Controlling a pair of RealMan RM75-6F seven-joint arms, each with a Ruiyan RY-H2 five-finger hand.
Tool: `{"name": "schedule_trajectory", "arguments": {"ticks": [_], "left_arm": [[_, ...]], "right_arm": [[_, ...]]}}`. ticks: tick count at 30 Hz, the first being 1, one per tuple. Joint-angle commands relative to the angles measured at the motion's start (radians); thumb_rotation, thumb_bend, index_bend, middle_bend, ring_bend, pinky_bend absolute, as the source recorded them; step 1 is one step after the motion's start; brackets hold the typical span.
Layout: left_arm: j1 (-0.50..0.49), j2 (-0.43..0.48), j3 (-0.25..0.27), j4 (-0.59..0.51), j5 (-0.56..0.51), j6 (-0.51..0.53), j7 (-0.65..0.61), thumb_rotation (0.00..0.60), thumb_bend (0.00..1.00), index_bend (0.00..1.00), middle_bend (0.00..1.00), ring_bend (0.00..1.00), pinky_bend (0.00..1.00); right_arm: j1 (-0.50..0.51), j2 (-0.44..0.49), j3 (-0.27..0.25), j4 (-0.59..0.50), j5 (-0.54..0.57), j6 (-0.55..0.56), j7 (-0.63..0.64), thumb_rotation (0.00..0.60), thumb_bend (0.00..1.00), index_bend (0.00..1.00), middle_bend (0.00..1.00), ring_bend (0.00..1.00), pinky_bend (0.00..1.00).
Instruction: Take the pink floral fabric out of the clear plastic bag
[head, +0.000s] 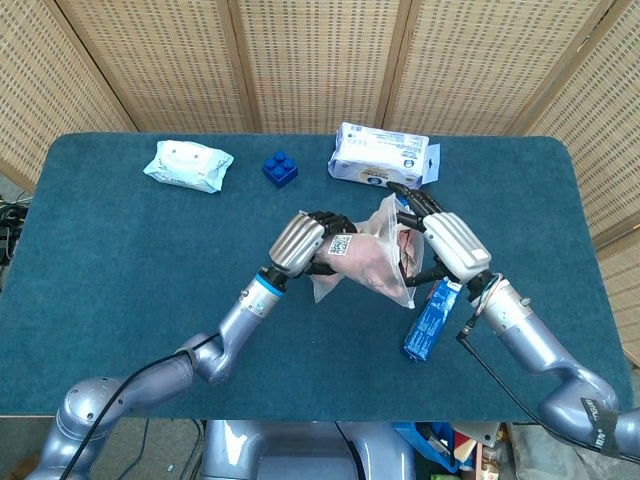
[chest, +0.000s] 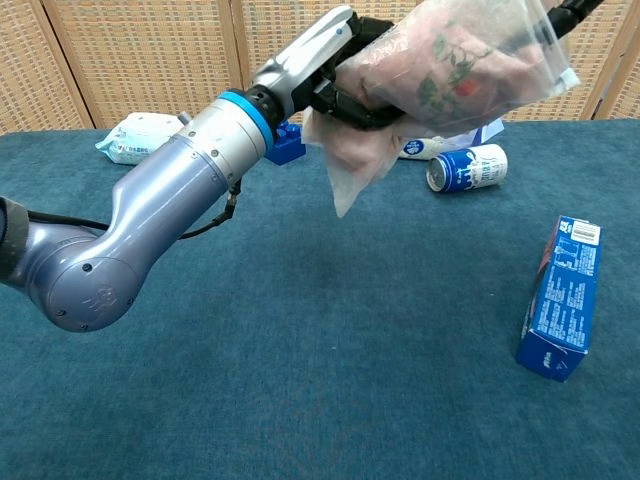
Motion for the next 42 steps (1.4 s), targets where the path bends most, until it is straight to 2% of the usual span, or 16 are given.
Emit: {"name": "schedule_trajectory", "arguments": {"ticks": [1,7,13,23,31,42], "left_arm": [[-0.006,0.001,-0.004,-0.008,-0.003,0.006,0.006,0.6,0.41,0.53,0.5,0.45,0.5],[-0.012,0.019,-0.01,-0.037,-0.006,0.019,0.022,0.6,0.41,0.53,0.5,0.45,0.5],[-0.009,0.044,-0.008,-0.071,-0.007,0.027,0.041,0.6,0.41,0.53,0.5,0.45,0.5],[-0.011,0.075,-0.019,-0.135,-0.016,0.037,0.071,0.6,0.41,0.53,0.5,0.45,0.5],[-0.017,0.086,-0.031,-0.172,-0.033,0.028,0.098,0.6,0.41,0.53,0.5,0.45,0.5],[-0.021,0.082,-0.051,-0.19,-0.066,0.014,0.101,0.6,0.41,0.53,0.5,0.45,0.5]], "right_arm": [[0.009,0.005,0.003,-0.009,0.004,-0.01,-0.01,0.6,0.0,0.4,0.01,0.0,0.0],[0.017,0.027,0.007,-0.039,0.0,-0.015,-0.037,0.6,0.0,0.39,0.0,0.0,0.0],[0.022,0.053,0.002,-0.053,-0.006,-0.033,-0.053,0.6,0.0,0.32,0.0,0.0,0.0],[0.033,0.061,0.006,-0.064,-0.011,-0.03,-0.075,0.6,0.0,0.28,0.0,0.0,0.0],[0.048,0.082,0.007,-0.085,-0.006,-0.057,-0.081,0.6,0.0,0.14,0.0,0.0,0.0],[0.067,0.078,0.003,-0.083,-0.021,-0.079,-0.067,0.6,0.0,0.14,0.0,0.0,0.0]]}}
